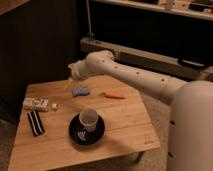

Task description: Stand the bottle upright

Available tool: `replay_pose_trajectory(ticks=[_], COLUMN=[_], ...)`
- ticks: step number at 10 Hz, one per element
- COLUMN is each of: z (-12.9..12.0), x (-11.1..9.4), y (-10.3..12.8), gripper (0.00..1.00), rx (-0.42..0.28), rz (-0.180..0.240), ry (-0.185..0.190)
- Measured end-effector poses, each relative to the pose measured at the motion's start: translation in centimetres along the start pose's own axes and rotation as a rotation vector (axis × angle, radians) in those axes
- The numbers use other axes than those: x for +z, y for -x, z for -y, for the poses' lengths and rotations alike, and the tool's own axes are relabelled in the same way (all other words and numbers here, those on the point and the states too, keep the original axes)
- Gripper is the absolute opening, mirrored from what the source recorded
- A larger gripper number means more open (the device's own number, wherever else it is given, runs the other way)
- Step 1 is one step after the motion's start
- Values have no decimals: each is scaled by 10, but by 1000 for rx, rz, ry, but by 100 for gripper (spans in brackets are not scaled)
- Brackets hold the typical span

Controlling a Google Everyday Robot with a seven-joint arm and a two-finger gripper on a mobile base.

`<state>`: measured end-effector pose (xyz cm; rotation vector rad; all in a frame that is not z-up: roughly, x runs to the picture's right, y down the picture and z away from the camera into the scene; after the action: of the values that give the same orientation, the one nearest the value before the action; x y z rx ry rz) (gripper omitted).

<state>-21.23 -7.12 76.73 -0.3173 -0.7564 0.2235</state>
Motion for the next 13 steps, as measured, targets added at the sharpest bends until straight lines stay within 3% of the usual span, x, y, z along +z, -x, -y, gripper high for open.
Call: replay_pose_trajectory(ticks=[4, 10, 13], z=[-7, -54, -70], x=[37, 95, 115], y=[-14, -22, -33], gripper=[80, 80, 80], rx=[-7, -43, -6], rz=[-22, -55, -56], ry=[35, 89, 102])
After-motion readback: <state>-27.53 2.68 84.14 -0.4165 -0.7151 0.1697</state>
